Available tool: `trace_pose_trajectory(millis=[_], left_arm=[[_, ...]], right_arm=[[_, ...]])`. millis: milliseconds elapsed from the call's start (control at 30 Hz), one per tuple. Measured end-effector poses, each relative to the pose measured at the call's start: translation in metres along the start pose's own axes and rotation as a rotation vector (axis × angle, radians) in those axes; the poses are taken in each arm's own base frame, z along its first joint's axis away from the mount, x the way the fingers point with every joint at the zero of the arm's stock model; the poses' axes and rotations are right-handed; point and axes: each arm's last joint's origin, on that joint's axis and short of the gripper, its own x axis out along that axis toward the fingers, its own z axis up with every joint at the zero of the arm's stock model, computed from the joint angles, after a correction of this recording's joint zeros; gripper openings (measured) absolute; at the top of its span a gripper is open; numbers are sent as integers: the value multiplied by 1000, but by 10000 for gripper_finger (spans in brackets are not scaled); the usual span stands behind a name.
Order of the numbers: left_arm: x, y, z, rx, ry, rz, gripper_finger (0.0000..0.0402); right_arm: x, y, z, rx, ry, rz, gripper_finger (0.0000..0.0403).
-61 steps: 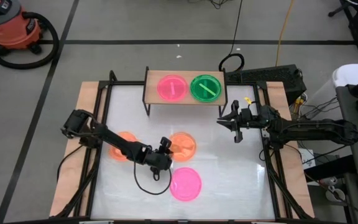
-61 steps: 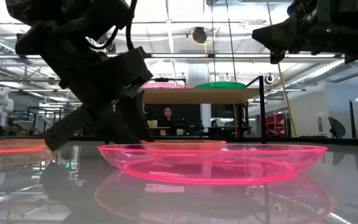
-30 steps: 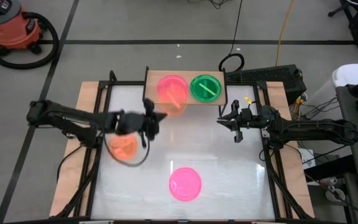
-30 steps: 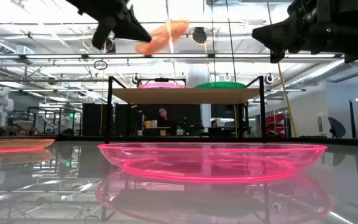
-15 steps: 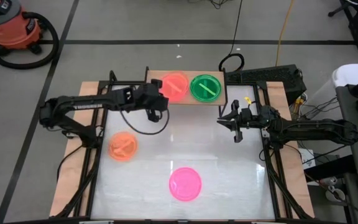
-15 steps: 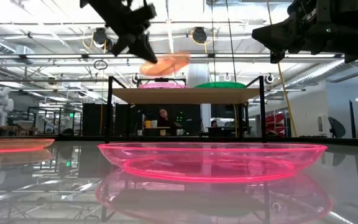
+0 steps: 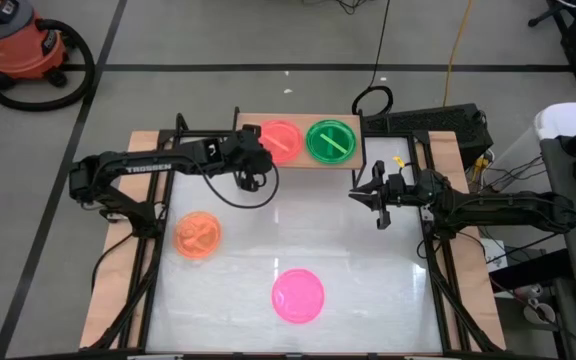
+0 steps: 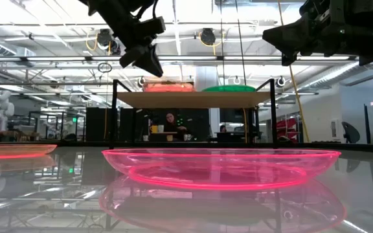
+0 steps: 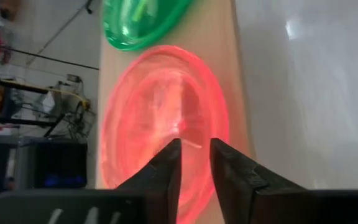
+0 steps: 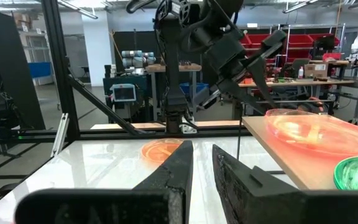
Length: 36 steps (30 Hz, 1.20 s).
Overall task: Place and stack plates onto a shelf
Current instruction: Stack the right orange plate on top of the pink plate on the shelf, then stack the pink plate on top of the orange plate on the shelf
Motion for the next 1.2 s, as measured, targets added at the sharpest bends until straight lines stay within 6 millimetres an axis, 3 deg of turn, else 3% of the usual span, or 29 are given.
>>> trace_pose_trajectory(millis=[300,533,767,967,1200], left_arm=[[-10,-4,12,-38,-5,111,177],[-55,-4,24,-234,-138,176,186],[-98,7,16,-458,-304,178,186],[-107,-17,3,-485,-501,175,186],[-105,-58,-23,-564,-674,151,186]], right_arm=[[0,0,0,3,1,0,45],[0,-1,-2,61,24,-49,45],[-1,-3,-11,97,103,-87,45],[1,-2,-8,105,99,-82,45],[9,7,4,74,126,-67,45]])
